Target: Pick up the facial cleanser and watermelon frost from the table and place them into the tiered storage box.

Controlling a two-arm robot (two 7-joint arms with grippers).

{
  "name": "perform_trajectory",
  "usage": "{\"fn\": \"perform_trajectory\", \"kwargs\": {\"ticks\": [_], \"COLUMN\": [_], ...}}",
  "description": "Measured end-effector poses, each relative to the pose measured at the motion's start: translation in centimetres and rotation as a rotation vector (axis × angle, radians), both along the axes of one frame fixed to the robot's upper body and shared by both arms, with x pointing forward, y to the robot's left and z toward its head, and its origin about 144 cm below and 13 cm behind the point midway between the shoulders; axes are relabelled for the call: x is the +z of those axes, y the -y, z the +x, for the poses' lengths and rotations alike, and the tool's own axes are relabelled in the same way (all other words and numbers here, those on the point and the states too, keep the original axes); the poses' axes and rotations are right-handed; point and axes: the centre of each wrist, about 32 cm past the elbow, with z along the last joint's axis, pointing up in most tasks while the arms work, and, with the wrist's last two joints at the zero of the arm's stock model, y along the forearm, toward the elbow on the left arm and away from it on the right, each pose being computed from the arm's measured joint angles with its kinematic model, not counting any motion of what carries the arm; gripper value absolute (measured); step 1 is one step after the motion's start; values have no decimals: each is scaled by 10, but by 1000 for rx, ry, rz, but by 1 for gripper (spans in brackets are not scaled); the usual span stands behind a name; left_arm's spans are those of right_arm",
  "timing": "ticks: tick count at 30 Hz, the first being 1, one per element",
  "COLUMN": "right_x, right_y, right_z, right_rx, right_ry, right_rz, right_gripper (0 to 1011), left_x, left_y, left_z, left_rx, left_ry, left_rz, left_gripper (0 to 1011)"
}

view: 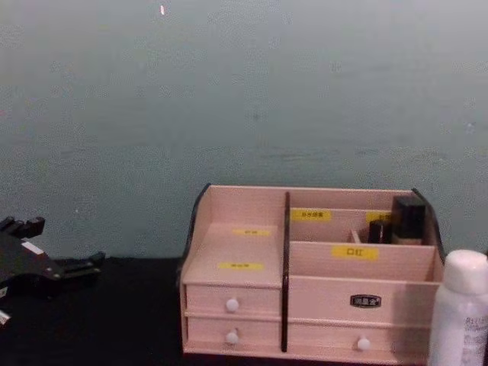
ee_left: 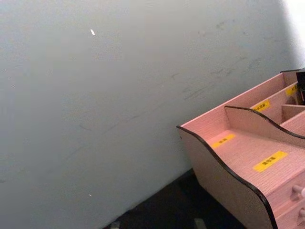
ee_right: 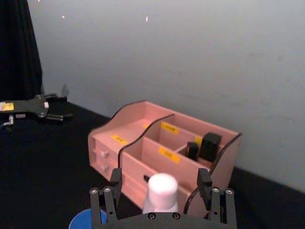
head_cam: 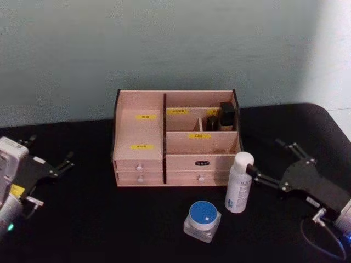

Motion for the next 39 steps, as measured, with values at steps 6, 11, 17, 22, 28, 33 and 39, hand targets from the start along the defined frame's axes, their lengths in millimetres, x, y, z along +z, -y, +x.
{"fn": "perform_trajectory", "kwargs": {"ticks": [6, 11, 17, 22, 28, 33, 39], "right_x": [-7, -14, -22, -28, -33, -35, -38], "right_y": [-3, -6, -10, -13, -15, -17, -18], "right_z": [3, 8, 14, 19, 25, 28, 32], "right_rx": [3, 0, -4, -18, -26, -26, -32], "right_ry": [-55, -90, -121, -140, -155, -165, -181], "right_rz": [9, 3, -13, -19, -25, -28, -34], "right_gripper": [1003, 1003, 1002, 1003, 1002, 1002, 1003], "left_x": [0, 0, 0, 0, 0, 0, 0], "left_y": [0, 0, 0, 0, 0, 0, 0], "left_z": [0, 0, 0, 0, 0, 0, 0], "left_rx": [0, 0, 0, 0, 0, 0, 0], "left_ry": [0, 0, 0, 0, 0, 0, 0], "left_rz": [0, 0, 0, 0, 0, 0, 0], "left_gripper": [1001, 1001, 1001, 1001, 1001, 1001, 1001]}}
